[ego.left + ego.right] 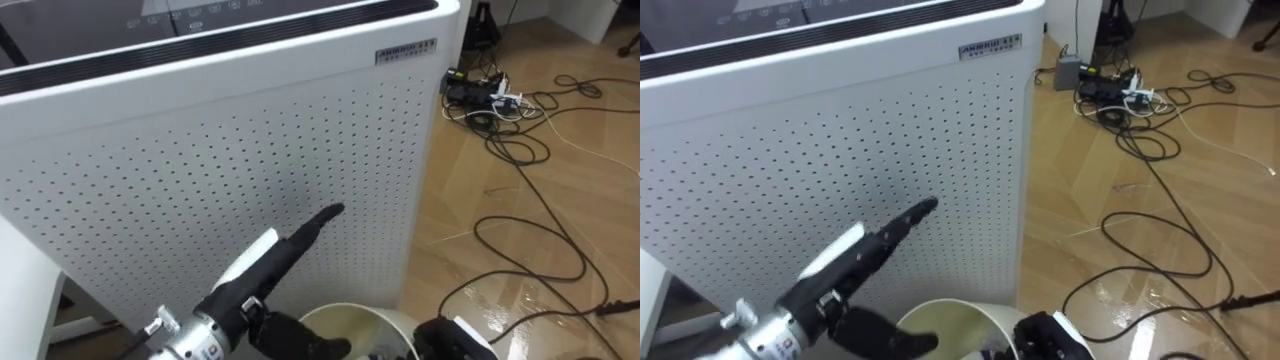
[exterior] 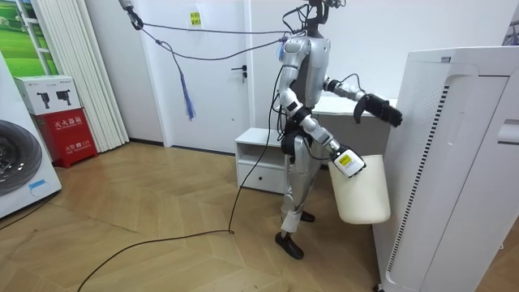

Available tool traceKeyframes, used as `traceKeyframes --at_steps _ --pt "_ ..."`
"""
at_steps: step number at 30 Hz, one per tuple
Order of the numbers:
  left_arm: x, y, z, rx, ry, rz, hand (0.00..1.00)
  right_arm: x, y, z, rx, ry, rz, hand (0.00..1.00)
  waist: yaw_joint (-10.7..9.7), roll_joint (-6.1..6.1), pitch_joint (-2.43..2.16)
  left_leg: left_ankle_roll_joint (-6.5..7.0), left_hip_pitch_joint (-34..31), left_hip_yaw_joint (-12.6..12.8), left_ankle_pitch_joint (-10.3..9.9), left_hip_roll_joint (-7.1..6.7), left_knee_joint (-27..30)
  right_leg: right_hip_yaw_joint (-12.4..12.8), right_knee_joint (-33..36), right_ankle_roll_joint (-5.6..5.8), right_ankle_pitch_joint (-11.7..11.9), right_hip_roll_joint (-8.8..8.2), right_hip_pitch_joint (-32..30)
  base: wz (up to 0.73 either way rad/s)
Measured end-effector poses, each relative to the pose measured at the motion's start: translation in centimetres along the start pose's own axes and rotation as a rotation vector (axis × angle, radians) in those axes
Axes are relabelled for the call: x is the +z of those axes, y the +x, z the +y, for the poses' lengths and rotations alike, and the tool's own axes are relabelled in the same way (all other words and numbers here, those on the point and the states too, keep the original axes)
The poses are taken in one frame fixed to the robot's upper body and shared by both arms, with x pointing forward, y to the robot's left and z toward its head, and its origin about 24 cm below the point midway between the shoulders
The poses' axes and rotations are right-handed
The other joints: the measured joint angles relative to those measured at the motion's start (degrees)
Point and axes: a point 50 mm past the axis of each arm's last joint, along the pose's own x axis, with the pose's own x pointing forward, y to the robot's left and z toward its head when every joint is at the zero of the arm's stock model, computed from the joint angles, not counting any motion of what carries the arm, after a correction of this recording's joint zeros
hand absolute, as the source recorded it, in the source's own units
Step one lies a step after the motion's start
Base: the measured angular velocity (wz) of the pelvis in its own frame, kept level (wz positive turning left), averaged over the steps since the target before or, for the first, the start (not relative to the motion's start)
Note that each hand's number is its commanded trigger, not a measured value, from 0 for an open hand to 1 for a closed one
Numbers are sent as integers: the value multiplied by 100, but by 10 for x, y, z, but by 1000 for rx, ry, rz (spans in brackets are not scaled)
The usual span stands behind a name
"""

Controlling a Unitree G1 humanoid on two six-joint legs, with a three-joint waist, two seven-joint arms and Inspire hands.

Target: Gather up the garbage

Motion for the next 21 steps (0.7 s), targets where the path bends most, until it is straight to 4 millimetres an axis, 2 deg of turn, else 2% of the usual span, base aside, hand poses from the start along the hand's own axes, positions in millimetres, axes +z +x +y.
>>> traceKeyframes --at_steps 1,3,6,9,12,18,21 --pt "-9 -3 -2 10 -17 37 0 -5 -2 0 -3 9 15 100 7 -17 -4 0 1 0 0 -1 -5 -3 1 4 -3 -2 1 4" --pt "-41 -16 -7 39 -63 173 0 -22 -7 0 -17 30 77 100 17 -105 3 0 -12 -1 0 -9 -3 -2 3 15 -12 -13 0 6" --pt "-67 -28 -13 63 -95 293 0 -43 -13 -3 -41 60 157 100 44 -209 4 1 0 0 0 -13 13 0 -9 29 -26 -14 37 4" --pt "-93 -39 -18 85 -131 407 0 -59 -18 -6 -57 78 225 100 75 -237 1 1 96 25 0 -8 -7 11 -9 26 -35 -3 115 -3" --pt "-113 -51 -23 121 -172 509 0 -73 -23 -10 -89 109 285 100 75 -225 -3 1 121 43 0 2 -17 10 -75 28 -45 10 149 -1" --pt "-137 -76 -27 162 -221 634 0 -86 -31 -11 -115 154 306 100 63 -234 -8 1 172 70 0 5 -44 13 -84 28 -44 21 214 1" --pt "-152 -93 -37 164 -250 722 0 -98 -37 -8 -123 182 351 100 90 -253 -32 -1 351 91 -1 -2 -103 5 -153 45 -54 22 393 0"
